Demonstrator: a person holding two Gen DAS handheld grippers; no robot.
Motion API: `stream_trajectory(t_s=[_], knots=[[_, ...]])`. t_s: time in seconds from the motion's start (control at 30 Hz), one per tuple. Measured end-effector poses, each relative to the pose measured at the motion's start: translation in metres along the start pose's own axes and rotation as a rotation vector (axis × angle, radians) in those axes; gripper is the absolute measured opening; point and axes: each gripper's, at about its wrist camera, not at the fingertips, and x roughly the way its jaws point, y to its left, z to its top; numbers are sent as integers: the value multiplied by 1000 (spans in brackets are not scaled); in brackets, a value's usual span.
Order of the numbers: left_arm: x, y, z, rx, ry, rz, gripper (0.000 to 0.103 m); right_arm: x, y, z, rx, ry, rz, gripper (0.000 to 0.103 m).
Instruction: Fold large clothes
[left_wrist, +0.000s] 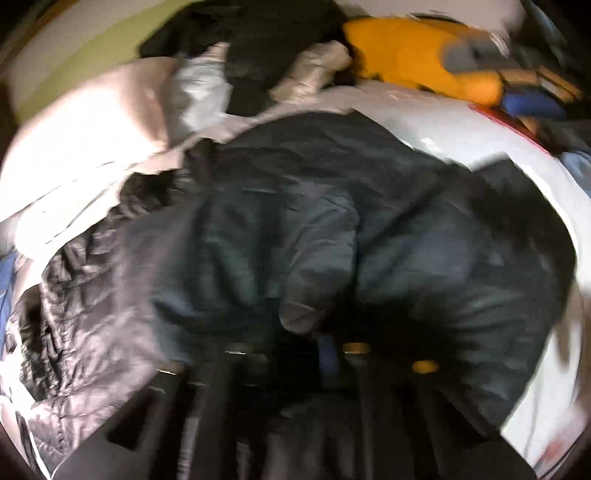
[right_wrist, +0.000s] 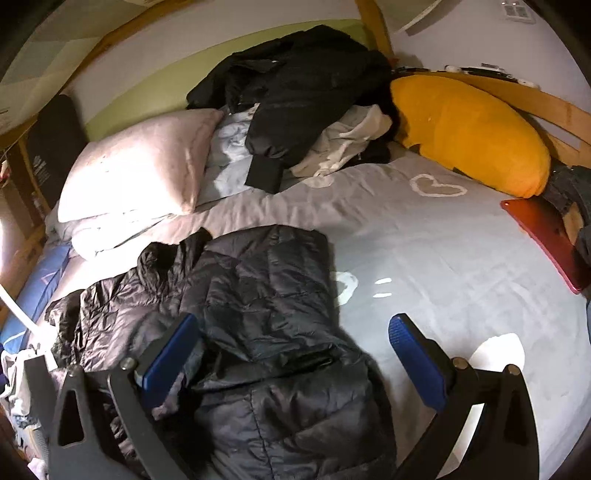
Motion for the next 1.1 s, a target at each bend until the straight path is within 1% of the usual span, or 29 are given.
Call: stream_trajectory(t_s=[0.07,0.1,0.13,0.2,0.27,0.37,0.43,0.47,0.53,0.6,0.7,0.8,0.87,0.9,0.93,0.97,1.0,1.1], knots=[[-13,22,2,-90,-49,-30,13,4,2,-2,-12,12,-7,103],[-19,35,3,-128,-62,-30,13,5,4,-3,-16,15,-6,103],[-23,48,4,-154,-69,-11,12,6,5,-4,-19,18,-6,103],[-28,69,8,-170,-67,66,12,9,10,-6,-34,26,-7,103],[-27,92,12,-172,-56,167,12,12,16,-9,-63,36,-12,103],[-11,130,13,-156,-20,272,12,12,23,-12,-98,35,-18,103],[2,152,10,-162,7,354,12,12,25,-14,-109,35,-15,103],[8,161,8,-167,16,382,8,12,27,-15,-113,38,-16,103],[19,184,5,-194,37,428,7,15,29,-17,-123,50,-14,103],[25,203,4,-229,47,456,6,19,32,-18,-141,61,-20,103],[24,226,4,-292,16,476,6,19,35,-17,-173,47,-34,103],[16,239,-1,-328,7,439,6,21,30,-16,-178,34,-68,103],[6,243,-6,-335,-5,406,12,24,26,-15,-155,47,-64,103],[3,243,-8,-347,-1,391,27,24,23,-15,-137,50,-62,103],[-4,245,-12,-365,5,385,38,24,22,-14,-123,44,-65,103],[-11,244,-15,-376,5,379,61,22,21,-13,-114,32,-68,103],[-19,243,-19,-374,-7,366,79,19,20,-12,-111,13,-67,103],[-48,239,-28,-305,-75,350,98,12,21,-10,-119,-29,-68,103]])
